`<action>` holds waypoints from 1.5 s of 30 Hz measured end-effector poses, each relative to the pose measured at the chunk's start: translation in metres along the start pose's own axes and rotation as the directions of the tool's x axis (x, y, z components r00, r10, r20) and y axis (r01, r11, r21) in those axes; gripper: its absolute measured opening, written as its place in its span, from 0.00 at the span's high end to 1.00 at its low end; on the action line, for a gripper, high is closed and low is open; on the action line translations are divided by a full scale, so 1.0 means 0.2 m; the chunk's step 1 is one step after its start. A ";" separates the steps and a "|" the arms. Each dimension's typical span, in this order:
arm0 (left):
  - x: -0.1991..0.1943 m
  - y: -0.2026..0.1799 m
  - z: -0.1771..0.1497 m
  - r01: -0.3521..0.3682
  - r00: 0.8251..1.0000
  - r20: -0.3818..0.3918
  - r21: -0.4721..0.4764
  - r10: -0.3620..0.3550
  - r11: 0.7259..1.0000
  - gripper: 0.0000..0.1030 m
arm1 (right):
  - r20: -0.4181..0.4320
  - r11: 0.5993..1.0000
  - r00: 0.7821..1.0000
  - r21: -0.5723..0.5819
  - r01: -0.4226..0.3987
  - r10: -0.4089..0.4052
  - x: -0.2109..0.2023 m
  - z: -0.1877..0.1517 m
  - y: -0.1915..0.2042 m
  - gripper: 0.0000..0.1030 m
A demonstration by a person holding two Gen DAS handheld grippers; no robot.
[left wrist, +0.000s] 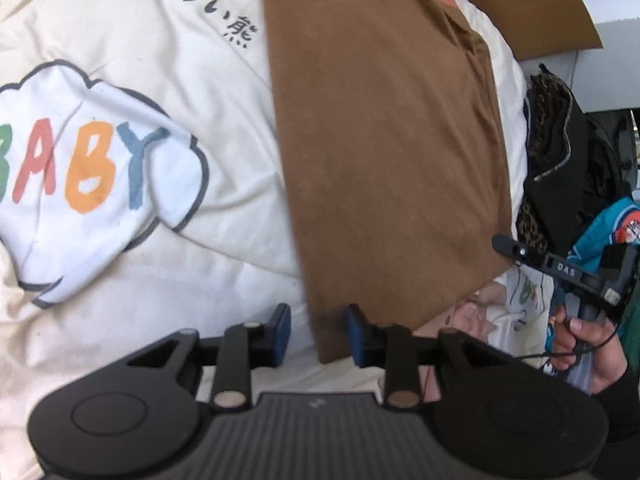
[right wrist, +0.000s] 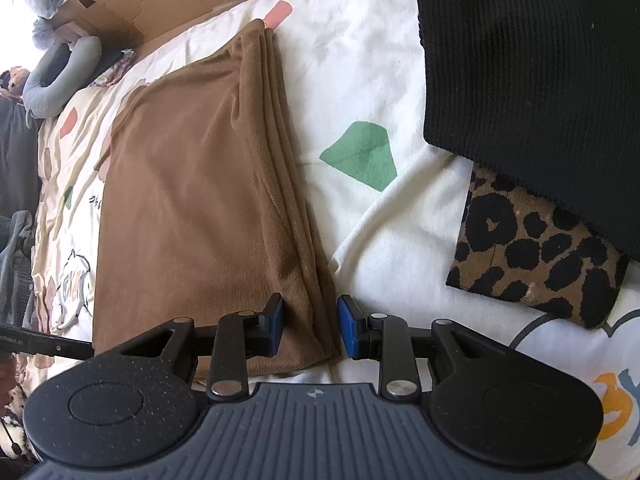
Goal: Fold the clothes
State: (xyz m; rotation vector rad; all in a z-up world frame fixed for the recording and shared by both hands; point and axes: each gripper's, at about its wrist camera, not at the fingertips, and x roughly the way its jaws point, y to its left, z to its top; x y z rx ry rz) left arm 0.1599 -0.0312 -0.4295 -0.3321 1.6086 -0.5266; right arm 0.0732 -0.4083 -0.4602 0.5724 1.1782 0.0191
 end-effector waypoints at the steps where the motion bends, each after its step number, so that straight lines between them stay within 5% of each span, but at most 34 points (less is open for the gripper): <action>1: 0.02 0.00 0.01 0.007 1.000 0.000 0.002 -0.007 1.000 0.67 | -0.003 1.000 1.000 -0.005 -0.003 0.003 0.01 0.00 0.00 0.66; 12: 0.11 0.08 0.02 0.124 0.992 0.027 -0.092 -0.122 0.988 0.66 | -0.023 0.996 0.996 0.025 -0.084 0.084 0.05 0.02 -0.07 0.64; 14: 0.12 0.10 0.01 0.147 0.989 0.032 -0.111 -0.144 0.983 0.72 | -0.021 0.996 0.996 0.021 -0.089 0.090 0.05 0.02 -0.06 0.67; 16: 0.13 0.10 0.00 0.161 0.987 0.031 -0.118 -0.159 0.980 0.80 | -0.018 0.996 0.996 0.002 -0.086 0.086 0.03 0.03 -0.04 0.89; 20: 0.12 0.07 0.03 0.165 0.986 0.015 -0.104 -0.165 0.981 0.90 | -0.012 0.996 0.997 -0.037 -0.080 0.079 -0.02 0.03 0.01 0.92; 29: -0.05 0.03 0.09 0.173 0.985 -0.005 -0.064 -0.174 0.983 0.92 | -0.022 0.993 0.993 0.016 -0.116 0.117 -0.08 0.03 0.04 0.93; 45: -0.23 0.16 0.15 0.031 0.999 0.014 -0.077 -0.030 0.997 0.92 | -0.169 0.961 0.947 0.078 -0.265 0.274 0.01 -0.19 0.25 0.94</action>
